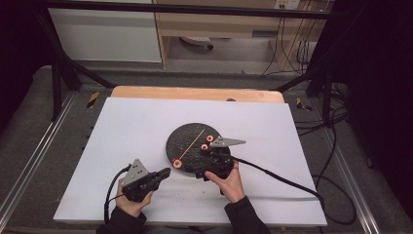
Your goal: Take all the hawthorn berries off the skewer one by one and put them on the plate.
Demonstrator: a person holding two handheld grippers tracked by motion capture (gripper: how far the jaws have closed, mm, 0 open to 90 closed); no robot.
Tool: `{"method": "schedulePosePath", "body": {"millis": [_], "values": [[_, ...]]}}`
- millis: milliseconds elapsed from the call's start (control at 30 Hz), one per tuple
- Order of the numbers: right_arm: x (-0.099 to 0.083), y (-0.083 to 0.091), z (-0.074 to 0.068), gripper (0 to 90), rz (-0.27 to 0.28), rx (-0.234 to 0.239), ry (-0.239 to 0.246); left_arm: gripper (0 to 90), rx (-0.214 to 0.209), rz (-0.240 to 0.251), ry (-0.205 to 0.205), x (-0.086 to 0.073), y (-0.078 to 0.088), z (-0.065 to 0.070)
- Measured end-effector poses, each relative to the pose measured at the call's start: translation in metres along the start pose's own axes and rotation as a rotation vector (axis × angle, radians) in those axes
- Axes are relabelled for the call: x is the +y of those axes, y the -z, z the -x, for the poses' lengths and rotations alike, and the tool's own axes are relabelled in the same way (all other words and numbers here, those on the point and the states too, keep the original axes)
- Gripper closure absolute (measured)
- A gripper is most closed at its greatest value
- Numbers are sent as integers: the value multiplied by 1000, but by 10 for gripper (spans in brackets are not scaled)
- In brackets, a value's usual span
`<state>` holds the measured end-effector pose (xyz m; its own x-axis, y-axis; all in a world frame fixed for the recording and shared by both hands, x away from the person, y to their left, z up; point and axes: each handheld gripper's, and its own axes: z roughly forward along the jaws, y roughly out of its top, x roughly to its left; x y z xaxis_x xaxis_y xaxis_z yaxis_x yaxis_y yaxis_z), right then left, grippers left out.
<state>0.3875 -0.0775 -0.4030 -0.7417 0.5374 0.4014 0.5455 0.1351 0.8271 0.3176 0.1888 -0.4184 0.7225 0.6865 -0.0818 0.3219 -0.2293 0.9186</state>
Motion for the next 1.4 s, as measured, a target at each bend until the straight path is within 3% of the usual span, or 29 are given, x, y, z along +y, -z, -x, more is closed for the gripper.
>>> {"method": "schedulePosePath", "body": {"millis": [200, 567, 967, 1167, 1400], "values": [[2, -8, -5, 134, 5, 32, 2, 884, -2, 4, -2, 1, -1, 2], [-1, -15, -5, 381, 11, 104, -29, 884, -13, 7, -15, 2, -3, 8], [-4, -17, -4, 618, -23, 164, -52, 884, -21, 10, -18, 2, -4, 10], [-2, -15, -4, 626, -25, 162, -46, 884, -24, 14, -20, 2, -3, 10], [10, -6, 0, 628, -8, 126, -36, 884, -25, 23, -17, 3, -1, 10]]}}
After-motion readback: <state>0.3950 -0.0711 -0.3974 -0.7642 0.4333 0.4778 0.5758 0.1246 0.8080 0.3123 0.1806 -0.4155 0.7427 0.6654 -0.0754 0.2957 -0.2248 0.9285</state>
